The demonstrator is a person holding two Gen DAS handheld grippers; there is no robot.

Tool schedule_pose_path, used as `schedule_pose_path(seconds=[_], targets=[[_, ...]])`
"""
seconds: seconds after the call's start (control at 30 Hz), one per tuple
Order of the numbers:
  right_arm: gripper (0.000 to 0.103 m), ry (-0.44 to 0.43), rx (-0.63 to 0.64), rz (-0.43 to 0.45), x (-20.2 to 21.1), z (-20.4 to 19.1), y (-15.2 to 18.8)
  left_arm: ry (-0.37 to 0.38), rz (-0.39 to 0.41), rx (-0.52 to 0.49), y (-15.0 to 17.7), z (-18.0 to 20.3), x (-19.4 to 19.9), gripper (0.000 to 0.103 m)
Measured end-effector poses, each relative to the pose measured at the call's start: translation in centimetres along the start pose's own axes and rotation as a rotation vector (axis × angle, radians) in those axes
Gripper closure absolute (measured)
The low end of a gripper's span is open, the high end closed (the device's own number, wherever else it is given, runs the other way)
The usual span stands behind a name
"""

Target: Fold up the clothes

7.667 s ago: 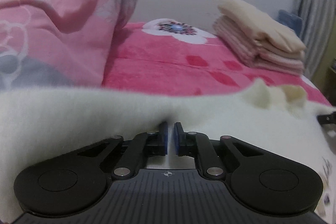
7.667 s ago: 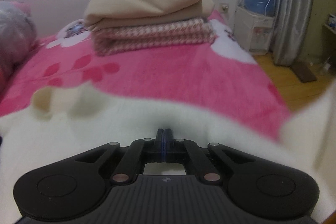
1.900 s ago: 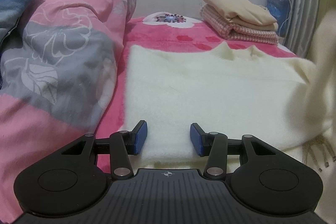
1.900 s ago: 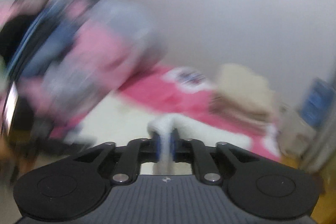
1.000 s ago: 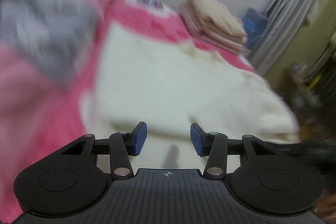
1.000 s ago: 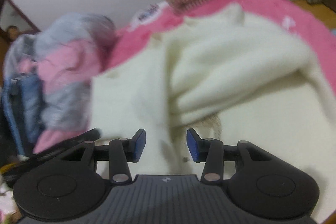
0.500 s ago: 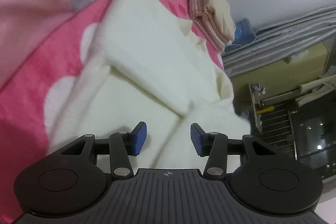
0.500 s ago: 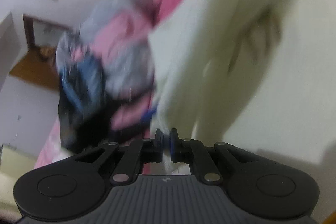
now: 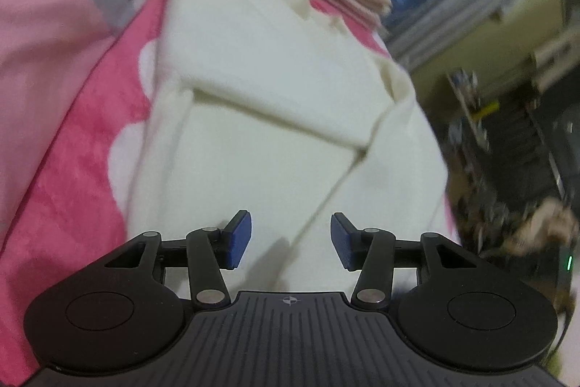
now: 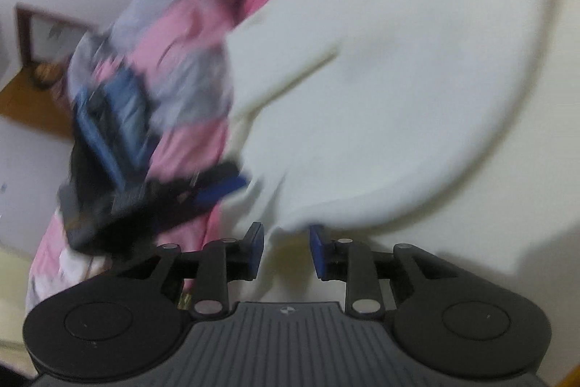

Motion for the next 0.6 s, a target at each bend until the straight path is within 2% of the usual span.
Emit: schedule_pose_path(seconds=[0.13, 0.3, 0.43, 0.5, 0.53, 0.6], targets=[[0.073, 0.012, -0.123, 0.086, 1.8, 2.7, -0.1, -0.146, -0.053, -0.149, 1.6, 1.3, -1.1, 0.052], [0.073, 0.018, -0.193, 0.124, 1.7, 4.1, 0.1, -0.172, -0.131, -0.268, 3.2, 3.2, -2.6, 0.051], [0.073, 0.059, -0.253, 0.210, 3.6, 5.3, -0.1, -0.236, -0.114, -0.303, 4.1, 3.4, -3.1, 0.055], [0.073, 0.078, -0.285, 0.271, 4.6, 6.1, -0.7, -0.261, -0.092, -0.298, 4.4, 3.2, -2.9, 0.069], [0.073, 0.090, -0.300, 0.292, 5.0, 6.7, -0.9, -0.265, -0.082, -0.291, 4.4, 3.1, -2.8, 0.072], [0.073, 0.112, -0.329, 0.312, 5.3, 8.0, -1.6, -0.261, -0.066, -0.272, 4.2, 2.9, -2.6, 0.092]])
Point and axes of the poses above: each gripper's, at about its wrist camera, not at the fingertips, and x roughly against the way its jaws point, z to its right, y to its underside, the point moved 7 cm from there along -x, roughly the way its jaws point, and after that the axes turned 11 degrees about -z, right-handed, at the moved point
